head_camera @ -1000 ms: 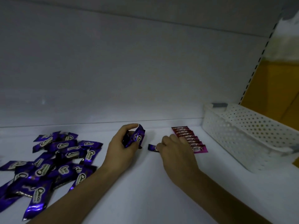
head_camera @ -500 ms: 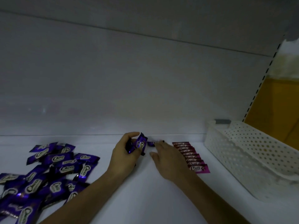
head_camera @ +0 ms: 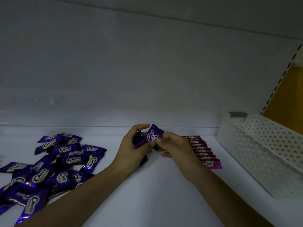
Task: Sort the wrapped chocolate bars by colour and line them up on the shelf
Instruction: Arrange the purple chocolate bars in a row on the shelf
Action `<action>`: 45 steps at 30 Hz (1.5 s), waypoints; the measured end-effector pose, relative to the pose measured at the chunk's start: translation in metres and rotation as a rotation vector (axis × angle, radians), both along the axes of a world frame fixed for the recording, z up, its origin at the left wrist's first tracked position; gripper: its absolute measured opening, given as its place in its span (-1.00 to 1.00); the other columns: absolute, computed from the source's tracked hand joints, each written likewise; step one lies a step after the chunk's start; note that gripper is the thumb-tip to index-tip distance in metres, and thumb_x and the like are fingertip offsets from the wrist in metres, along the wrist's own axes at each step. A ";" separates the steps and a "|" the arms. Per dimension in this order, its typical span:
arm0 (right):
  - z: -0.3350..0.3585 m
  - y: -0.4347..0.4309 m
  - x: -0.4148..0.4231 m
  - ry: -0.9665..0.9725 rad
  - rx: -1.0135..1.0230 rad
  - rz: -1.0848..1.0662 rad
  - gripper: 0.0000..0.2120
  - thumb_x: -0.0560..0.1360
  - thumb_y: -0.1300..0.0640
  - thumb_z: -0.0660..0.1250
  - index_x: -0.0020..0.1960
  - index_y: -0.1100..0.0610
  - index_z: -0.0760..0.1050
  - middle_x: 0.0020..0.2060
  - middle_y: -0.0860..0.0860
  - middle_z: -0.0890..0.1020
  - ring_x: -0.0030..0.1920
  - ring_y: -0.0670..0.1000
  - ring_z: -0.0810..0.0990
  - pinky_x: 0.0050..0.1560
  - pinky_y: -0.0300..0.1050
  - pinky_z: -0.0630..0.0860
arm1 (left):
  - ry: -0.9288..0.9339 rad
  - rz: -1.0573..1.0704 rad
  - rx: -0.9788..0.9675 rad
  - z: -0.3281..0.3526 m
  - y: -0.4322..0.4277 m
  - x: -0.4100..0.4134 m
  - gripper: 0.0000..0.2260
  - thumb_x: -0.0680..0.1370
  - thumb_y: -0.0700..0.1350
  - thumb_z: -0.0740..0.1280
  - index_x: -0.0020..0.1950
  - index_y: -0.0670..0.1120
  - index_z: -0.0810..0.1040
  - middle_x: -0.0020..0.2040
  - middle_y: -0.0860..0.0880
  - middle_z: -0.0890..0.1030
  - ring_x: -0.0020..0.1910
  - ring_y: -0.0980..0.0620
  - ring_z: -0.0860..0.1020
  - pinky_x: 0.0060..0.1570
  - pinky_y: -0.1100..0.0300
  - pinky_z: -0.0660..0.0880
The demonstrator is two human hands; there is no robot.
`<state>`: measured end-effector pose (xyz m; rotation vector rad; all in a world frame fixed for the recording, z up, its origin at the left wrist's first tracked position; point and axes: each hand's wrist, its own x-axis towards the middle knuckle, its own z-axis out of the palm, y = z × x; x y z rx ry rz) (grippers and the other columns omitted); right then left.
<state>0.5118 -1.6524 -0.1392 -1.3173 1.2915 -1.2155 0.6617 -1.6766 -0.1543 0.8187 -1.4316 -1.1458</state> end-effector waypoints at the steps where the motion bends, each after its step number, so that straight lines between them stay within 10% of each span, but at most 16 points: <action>1: 0.001 0.001 0.001 -0.021 -0.003 -0.028 -0.89 0.53 0.12 0.32 0.00 0.12 0.58 -0.13 -0.03 0.70 -0.20 -0.15 0.66 -0.26 -0.33 0.51 | 0.001 -0.012 -0.003 0.001 0.001 0.000 -0.61 0.47 -0.39 0.39 0.15 0.03 0.53 -0.11 0.01 0.64 -0.19 0.09 0.62 -0.16 0.22 0.61; 13: -0.002 -0.008 -0.019 0.254 -0.236 -0.216 -0.92 0.49 0.21 0.38 -0.14 0.07 0.60 -0.47 -0.14 0.58 -0.49 -0.21 0.48 -0.44 -0.36 0.37 | 0.043 0.012 0.082 0.002 -0.003 -0.003 -0.64 0.49 -0.44 0.30 -0.02 0.05 0.58 -0.22 0.08 0.65 -0.25 0.03 0.63 -0.32 0.22 0.57; 21: -0.009 -0.011 -0.021 0.260 -0.189 -0.162 -0.81 0.45 0.30 0.40 -0.13 0.00 0.54 -0.23 -0.06 0.67 -0.33 -0.14 0.59 -0.33 -0.32 0.46 | 0.241 0.137 0.123 -0.003 -0.010 -0.003 -0.88 0.53 -0.21 0.36 -0.04 0.01 0.59 -0.23 0.09 0.65 -0.26 0.07 0.65 -0.35 0.23 0.60; 29: -0.002 -0.008 -0.033 0.862 -0.263 -0.118 -0.86 0.44 0.16 0.42 -0.03 0.00 0.68 -0.17 -0.15 0.62 -0.17 -0.15 0.55 -0.11 -0.33 0.45 | 0.241 0.186 0.134 -0.001 -0.009 -0.003 -0.89 0.53 -0.18 0.36 -0.03 0.02 0.57 -0.10 0.03 0.62 -0.21 0.08 0.66 -0.35 0.30 0.56; 33: 0.004 -0.003 -0.038 0.916 -0.229 -0.035 -0.91 0.41 0.00 0.45 -0.10 -0.04 0.68 -0.29 -0.24 0.57 -0.17 -0.19 0.55 -0.11 -0.38 0.40 | 0.237 0.194 0.140 0.000 -0.010 -0.004 -0.89 0.53 -0.19 0.36 -0.03 0.02 0.57 -0.09 0.01 0.62 -0.20 0.07 0.66 -0.36 0.30 0.56; 39: -0.001 -0.005 -0.040 1.116 -0.178 -0.060 -0.71 0.46 -0.12 0.37 0.16 -0.11 0.57 0.15 -0.12 0.51 0.19 -0.08 0.39 0.27 -0.08 0.31 | 0.227 0.173 0.147 -0.002 -0.009 -0.003 -0.88 0.53 -0.19 0.36 -0.05 0.03 0.57 -0.21 0.12 0.64 -0.20 0.08 0.66 -0.37 0.30 0.55; 45: 0.003 -0.023 -0.032 1.261 -0.196 -0.265 -0.76 0.46 -0.08 0.37 0.13 -0.17 0.55 0.12 -0.10 0.49 0.17 -0.03 0.38 0.13 -0.12 0.24 | 0.194 0.160 0.126 -0.001 -0.008 -0.004 -0.90 0.55 -0.22 0.34 -0.05 -0.02 0.56 -0.23 0.14 0.64 -0.27 0.14 0.65 -0.40 0.32 0.55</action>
